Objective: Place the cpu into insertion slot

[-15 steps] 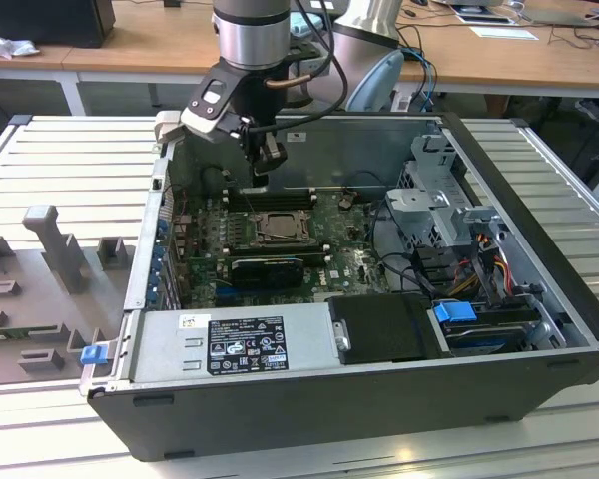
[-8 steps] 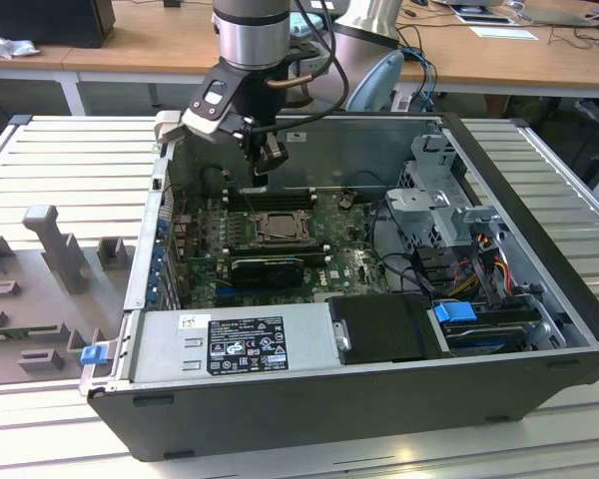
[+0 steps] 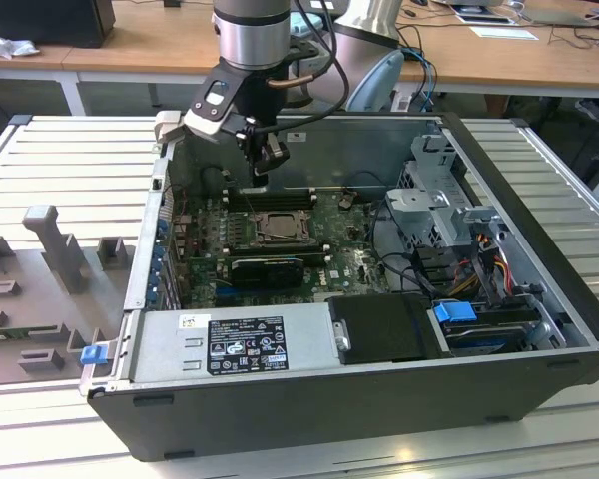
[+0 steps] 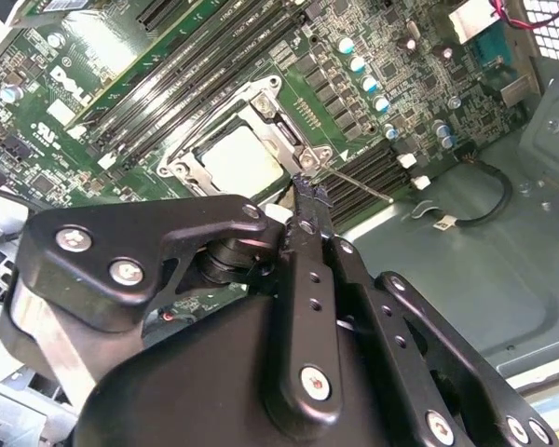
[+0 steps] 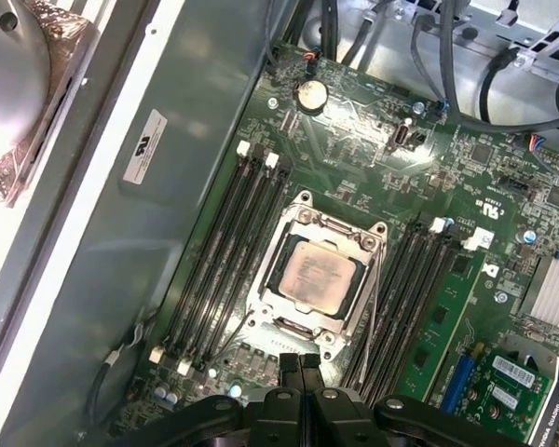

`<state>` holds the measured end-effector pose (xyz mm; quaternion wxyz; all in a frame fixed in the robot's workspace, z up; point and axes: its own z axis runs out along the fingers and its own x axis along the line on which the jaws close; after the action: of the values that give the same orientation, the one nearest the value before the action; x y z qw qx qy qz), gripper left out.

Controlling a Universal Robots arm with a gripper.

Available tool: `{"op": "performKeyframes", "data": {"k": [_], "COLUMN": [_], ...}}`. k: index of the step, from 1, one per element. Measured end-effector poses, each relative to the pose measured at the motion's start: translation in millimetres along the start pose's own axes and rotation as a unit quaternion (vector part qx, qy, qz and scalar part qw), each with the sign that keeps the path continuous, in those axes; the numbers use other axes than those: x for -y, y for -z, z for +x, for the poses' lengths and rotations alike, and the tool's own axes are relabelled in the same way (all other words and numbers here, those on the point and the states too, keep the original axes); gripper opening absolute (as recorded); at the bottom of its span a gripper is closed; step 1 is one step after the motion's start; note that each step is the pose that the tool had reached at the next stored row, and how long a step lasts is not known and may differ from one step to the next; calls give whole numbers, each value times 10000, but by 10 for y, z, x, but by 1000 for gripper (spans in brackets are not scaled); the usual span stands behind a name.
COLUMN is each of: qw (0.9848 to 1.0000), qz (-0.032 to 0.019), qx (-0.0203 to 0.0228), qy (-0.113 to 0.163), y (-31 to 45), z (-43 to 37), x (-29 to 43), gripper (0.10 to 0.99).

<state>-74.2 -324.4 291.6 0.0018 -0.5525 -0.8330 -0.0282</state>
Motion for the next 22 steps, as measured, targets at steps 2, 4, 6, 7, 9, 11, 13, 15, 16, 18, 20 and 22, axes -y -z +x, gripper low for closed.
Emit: {"op": "performKeyframes", "data": {"k": [2, 4, 6, 7, 9, 11, 13, 15, 16, 18, 20, 22], "qw": [10000, 10000, 9999, 9999, 9996, 9994, 9991, 9987, 9984, 9981, 9978, 9974], "qz": [1, 2, 4, 6, 9, 12, 14, 16, 17, 19, 22, 23], "qx": [-2, -4, -6, -8, -12, -16, -20, -25, -28, -30, -33, -36], "qy": [33, 82, 126, 167, 266, 344, 429, 510, 560, 611, 664, 723], "y": [0, 0, 0, 0, 0, 0, 0, 0, 0, 0, 0, 0], "z": [0, 0, 0, 0, 0, 0, 0, 0, 0, 0, 0, 0], "x": [0, 0, 0, 0, 0, 0, 0, 0, 0, 0, 0, 0], "gripper": [106, 106, 106, 106, 106, 106, 106, 106, 106, 106, 106, 106]}}
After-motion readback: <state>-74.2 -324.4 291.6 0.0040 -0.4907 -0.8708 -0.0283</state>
